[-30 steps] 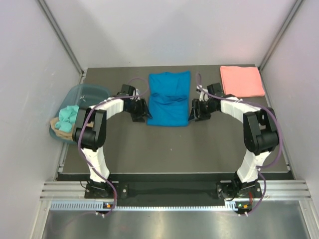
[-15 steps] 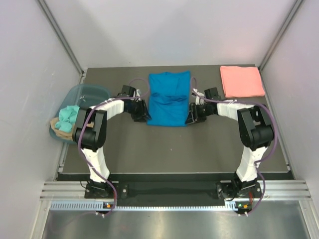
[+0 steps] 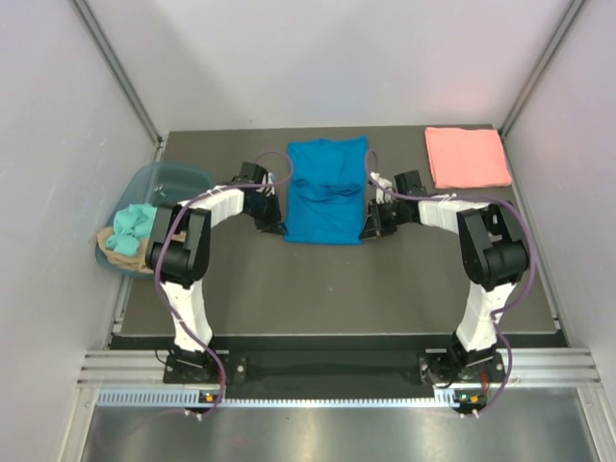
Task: Fold and stack the t-shirts
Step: Fold the tshirt
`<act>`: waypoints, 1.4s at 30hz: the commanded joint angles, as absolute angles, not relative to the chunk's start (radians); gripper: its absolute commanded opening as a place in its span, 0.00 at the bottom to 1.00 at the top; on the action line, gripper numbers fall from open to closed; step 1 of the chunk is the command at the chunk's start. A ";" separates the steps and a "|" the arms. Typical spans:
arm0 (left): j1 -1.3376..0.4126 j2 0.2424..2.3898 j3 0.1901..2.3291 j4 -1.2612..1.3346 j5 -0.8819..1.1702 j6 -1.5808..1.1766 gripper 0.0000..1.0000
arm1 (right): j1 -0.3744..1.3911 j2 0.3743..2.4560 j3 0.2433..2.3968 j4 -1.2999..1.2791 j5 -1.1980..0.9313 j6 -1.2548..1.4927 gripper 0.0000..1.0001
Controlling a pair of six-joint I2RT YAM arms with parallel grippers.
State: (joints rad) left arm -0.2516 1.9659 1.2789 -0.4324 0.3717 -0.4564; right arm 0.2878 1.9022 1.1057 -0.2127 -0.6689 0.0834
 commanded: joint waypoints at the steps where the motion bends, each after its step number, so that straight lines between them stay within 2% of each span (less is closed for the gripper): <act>1: -0.252 2.009 1.336 -0.497 0.267 -0.416 0.00 | 0.299 1.890 1.104 -0.212 -0.698 0.034 0.03; 2: -0.253 2.013 1.351 -0.500 0.241 -0.414 0.00 | 0.299 1.878 1.104 -0.219 -0.693 0.029 0.00; 10: -0.252 2.039 1.457 -0.610 0.143 -0.379 0.00 | 0.302 1.813 1.072 -0.267 -0.690 0.032 0.00; 11: -0.252 2.039 1.460 -0.617 0.138 -0.377 0.00 | 0.304 1.806 1.066 -0.267 -0.693 0.026 0.03; 12: -0.252 2.039 1.459 -0.618 0.135 -0.376 0.00 | 0.305 1.802 1.062 -0.264 -0.695 0.020 0.14; 14: -0.252 2.043 1.459 -0.617 0.135 -0.377 0.00 | 0.305 1.804 1.060 -0.265 -0.704 0.009 0.25; 15: -0.252 2.045 1.460 -0.615 0.141 -0.379 0.00 | 0.305 1.809 1.061 -0.270 -0.707 0.009 0.35; 18: -0.252 2.054 1.465 -0.612 0.161 -0.382 0.00 | 0.311 1.822 1.071 -0.273 -0.721 -0.049 0.42; 23: -0.252 2.057 1.473 -0.609 0.170 -0.385 0.00 | 0.344 1.842 1.077 -0.232 -0.710 -0.058 0.42; 30: -0.253 2.066 1.465 -0.601 0.181 -0.394 0.00 | 0.383 1.891 1.097 -0.160 -0.672 -0.041 0.30; 36: -0.252 2.068 1.465 -0.601 0.176 -0.391 0.00 | 0.383 1.893 1.086 -0.138 -0.643 -0.031 0.25; 39: -0.252 2.074 1.466 -0.601 0.172 -0.388 0.00 | 0.380 1.887 1.089 -0.162 -0.595 -0.023 0.26; 42: -0.252 2.083 1.474 -0.609 0.163 -0.385 0.00 | 0.379 1.882 1.091 -0.173 -0.568 -0.026 0.32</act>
State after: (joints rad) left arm -0.2611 2.0415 1.4548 -0.6037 0.2111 -0.4046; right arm 0.3779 1.8839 1.0691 -0.1860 -0.6548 -0.0032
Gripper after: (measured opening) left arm 0.012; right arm 0.308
